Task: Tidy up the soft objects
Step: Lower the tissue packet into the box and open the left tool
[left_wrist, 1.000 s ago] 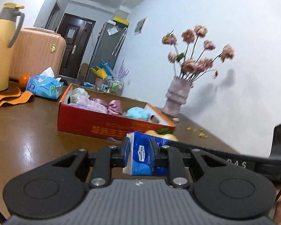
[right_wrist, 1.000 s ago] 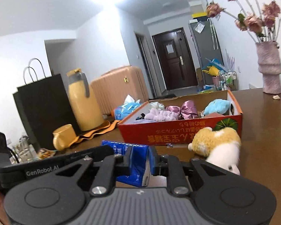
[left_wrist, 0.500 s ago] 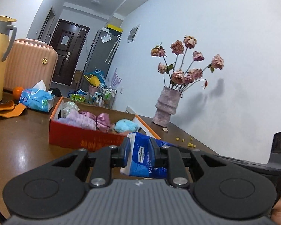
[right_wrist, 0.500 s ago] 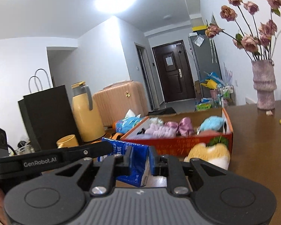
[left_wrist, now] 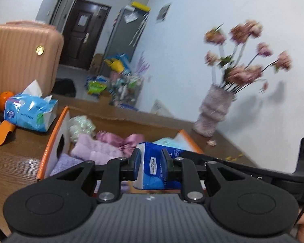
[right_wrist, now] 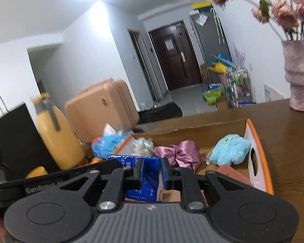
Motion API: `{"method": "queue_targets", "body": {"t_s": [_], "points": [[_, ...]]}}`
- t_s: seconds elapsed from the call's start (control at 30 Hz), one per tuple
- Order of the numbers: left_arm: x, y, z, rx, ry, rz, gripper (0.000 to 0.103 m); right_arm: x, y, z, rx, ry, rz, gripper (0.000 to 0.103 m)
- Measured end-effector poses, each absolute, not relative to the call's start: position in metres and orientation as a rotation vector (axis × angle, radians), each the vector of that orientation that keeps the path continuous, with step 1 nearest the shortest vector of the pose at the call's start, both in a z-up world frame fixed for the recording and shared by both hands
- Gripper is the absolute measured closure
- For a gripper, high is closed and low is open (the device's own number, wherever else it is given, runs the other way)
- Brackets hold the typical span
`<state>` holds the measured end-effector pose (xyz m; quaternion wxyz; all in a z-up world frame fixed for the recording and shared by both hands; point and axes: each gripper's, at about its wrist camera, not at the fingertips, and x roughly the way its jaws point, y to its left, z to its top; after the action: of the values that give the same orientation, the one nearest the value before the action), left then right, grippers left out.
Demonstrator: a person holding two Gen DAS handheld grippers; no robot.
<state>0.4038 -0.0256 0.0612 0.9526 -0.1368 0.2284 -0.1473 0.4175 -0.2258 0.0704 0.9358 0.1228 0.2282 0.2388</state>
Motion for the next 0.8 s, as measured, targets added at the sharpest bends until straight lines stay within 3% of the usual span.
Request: {"method": "queue_targets", "body": {"t_s": [0.37, 0.7, 0.8], "points": [[0.442, -0.025, 0.015, -0.182, 0.623, -0.313, 0.074, 0.458, -0.206, 0.032, 0.173, 0.546, 0.460, 0.082], [0.405, -0.015, 0.066, -0.108, 0.513, -0.283, 0.060, 0.423, -0.222, 0.086, 0.111, 0.443, 0.431, 0.082], [0.380, -0.010, 0.093, -0.079, 0.425, -0.226, 0.048, 0.398, -0.228, 0.110, 0.081, 0.382, 0.418, 0.069]]}}
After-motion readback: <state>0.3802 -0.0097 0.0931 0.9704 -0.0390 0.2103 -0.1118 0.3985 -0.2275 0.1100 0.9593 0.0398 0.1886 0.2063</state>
